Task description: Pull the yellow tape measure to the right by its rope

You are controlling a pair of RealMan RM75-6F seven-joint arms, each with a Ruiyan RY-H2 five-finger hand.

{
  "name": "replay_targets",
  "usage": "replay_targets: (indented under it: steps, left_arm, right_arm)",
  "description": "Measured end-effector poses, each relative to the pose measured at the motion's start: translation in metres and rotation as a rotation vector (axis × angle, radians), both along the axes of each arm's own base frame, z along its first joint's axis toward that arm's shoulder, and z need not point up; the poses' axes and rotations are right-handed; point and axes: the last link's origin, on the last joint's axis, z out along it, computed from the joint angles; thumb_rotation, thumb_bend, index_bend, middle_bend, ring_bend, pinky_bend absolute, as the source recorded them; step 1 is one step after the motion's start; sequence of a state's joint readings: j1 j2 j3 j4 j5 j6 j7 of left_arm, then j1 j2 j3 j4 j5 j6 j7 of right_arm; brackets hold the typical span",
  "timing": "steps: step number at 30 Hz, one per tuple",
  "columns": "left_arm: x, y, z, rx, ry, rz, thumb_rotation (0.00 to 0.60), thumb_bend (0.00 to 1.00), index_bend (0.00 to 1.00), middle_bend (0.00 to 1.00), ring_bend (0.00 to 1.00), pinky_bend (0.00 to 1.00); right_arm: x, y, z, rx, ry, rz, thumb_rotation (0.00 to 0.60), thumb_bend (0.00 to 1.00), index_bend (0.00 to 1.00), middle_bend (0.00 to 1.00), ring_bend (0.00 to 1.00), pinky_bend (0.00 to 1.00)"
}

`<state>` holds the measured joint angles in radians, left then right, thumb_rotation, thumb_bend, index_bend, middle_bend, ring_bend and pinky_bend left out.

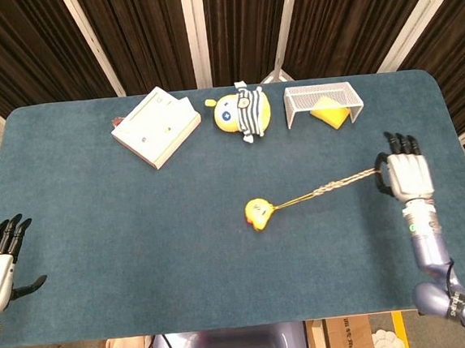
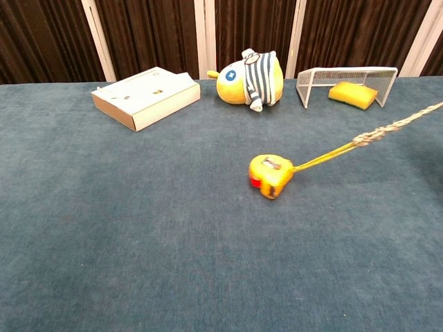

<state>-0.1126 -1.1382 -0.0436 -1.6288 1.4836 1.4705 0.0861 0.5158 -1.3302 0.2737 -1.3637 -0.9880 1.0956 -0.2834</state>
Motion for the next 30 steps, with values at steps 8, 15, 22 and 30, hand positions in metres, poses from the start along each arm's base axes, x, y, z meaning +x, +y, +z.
replay_targets:
  steps: [8, 15, 22, 30]
  left_arm:
    - [0.0, 0.0, 0.0, 0.003, -0.001, 0.003, 0.6, 0.0, 0.0, 0.0, 0.0, 0.0]
    - [0.0, 0.0, 0.0, 0.004, 0.001, 0.001, 0.6, 0.0, 0.0, 0.0, 0.0, 0.0]
    - [-0.001, 0.001, 0.0, 0.008, 0.003, 0.006, 0.6, 0.0, 0.0, 0.0, 0.0, 0.0]
    - [0.0, 0.0, 0.001, 0.006, 0.007, 0.005, 0.6, 0.0, 0.0, 0.0, 0.0, 0.0]
  right_arm:
    - [-0.032, -0.004, 0.039, -0.102, 0.026, -0.101, 0.6, 0.5, 0.61, 0.11, 0.0, 0.0]
    - [-0.05, -0.003, 0.06, -0.156, 0.058, -0.16, 0.6, 0.5, 0.61, 0.11, 0.0, 0.0]
    - [-0.06, 0.001, 0.066, -0.183, 0.133, -0.21, 0.6, 0.5, 0.58, 0.11, 0.0, 0.0]
    - [-0.05, 0.01, 0.051, -0.127, 0.102, -0.203, 0.6, 0.37, 0.0, 0.0, 0.0, 0.0]
